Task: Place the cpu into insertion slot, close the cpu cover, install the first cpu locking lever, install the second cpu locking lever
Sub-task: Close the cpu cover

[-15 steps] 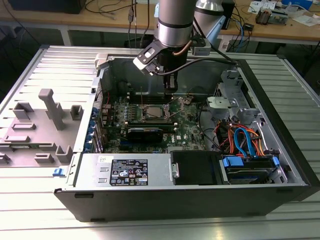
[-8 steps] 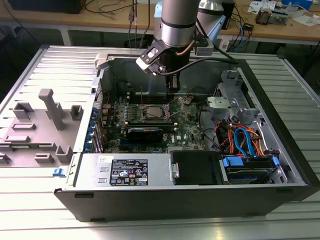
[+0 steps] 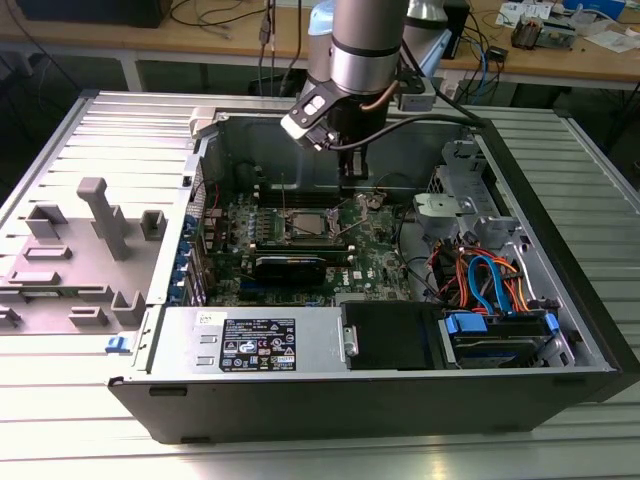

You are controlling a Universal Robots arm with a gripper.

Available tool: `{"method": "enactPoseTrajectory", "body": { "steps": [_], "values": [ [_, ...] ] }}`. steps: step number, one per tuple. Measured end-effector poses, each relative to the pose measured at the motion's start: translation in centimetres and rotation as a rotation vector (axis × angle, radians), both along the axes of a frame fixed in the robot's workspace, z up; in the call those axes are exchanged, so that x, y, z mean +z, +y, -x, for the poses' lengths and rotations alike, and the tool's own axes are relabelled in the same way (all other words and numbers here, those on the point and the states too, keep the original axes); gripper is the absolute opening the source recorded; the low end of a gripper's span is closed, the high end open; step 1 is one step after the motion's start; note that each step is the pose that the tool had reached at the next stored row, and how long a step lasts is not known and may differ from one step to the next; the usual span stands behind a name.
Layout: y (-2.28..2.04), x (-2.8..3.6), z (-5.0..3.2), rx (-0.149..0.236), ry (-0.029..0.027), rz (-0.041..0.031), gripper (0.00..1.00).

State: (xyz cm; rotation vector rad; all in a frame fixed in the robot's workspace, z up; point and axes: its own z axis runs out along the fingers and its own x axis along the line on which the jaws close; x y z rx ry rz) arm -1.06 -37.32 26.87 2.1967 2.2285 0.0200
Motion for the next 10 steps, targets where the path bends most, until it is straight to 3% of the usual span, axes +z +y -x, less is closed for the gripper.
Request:
{"method": "enactPoseTrajectory", "body": {
  "steps": [2, 10],
  "values": [
    [0.03, 0.00, -0.51, 0.000, 0.0005, 0.0000, 0.11],
    [0.05, 0.00, -1.04, 0.000, 0.0015, 0.0000, 0.11]
  ]
}}
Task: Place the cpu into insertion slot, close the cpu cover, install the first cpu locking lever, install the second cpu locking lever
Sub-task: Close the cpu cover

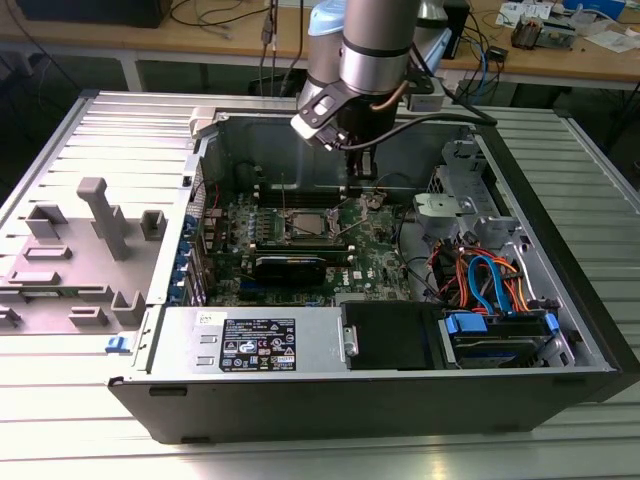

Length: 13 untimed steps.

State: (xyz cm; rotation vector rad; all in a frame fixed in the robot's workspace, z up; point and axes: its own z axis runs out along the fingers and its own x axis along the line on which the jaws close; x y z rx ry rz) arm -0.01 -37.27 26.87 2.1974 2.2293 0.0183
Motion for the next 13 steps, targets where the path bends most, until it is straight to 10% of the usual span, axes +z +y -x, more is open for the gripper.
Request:
{"method": "enactPoseTrajectory", "body": {
  "steps": [13],
  "values": [
    [0.03, 0.00, -0.76, 0.000, 0.0015, 0.0000, 0.11]
  ]
}}
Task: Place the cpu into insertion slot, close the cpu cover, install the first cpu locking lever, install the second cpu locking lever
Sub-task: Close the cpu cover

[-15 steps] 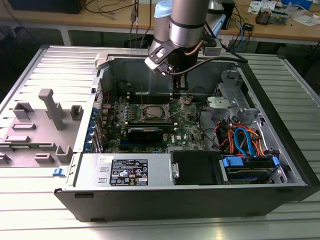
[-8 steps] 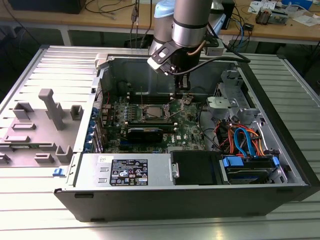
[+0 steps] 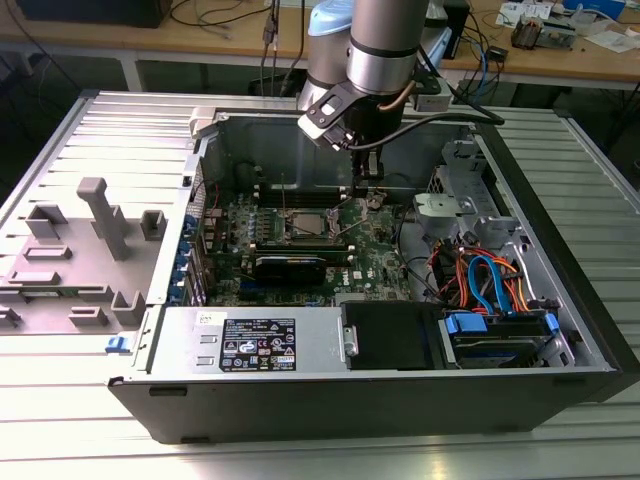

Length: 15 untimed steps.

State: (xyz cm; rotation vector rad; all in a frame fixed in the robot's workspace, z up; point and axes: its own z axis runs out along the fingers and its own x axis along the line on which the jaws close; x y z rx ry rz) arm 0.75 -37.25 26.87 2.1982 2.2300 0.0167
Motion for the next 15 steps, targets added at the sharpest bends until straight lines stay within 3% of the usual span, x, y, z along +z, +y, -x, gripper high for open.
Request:
{"method": "enactPoseTrajectory", "body": {
  "steps": [9, 15],
  "values": [
    [0.00, 0.00, -0.35, 0.000, 0.0000, -0.0001, 0.11],
    [0.02, 0.00, -1.02, 0.000, 0.0000, 0.0001, 0.11]
  ]
}}
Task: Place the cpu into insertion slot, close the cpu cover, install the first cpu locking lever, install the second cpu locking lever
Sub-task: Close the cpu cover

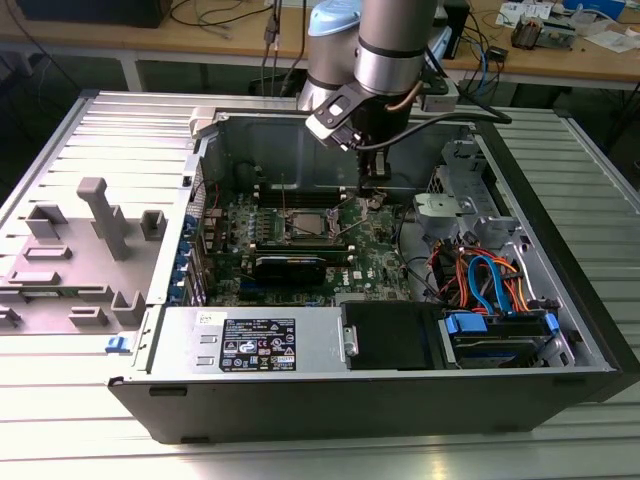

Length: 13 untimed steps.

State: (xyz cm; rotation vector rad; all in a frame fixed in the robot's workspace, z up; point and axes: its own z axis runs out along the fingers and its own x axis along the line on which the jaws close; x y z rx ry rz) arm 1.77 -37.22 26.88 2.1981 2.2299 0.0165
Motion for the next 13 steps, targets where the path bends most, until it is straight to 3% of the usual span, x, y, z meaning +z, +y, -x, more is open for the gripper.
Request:
{"method": "enactPoseTrajectory", "body": {
  "steps": [13],
  "values": [
    [0.29, -0.08, -1.06, 0.000, 0.0000, -0.0001, 0.11]
  ]
}}
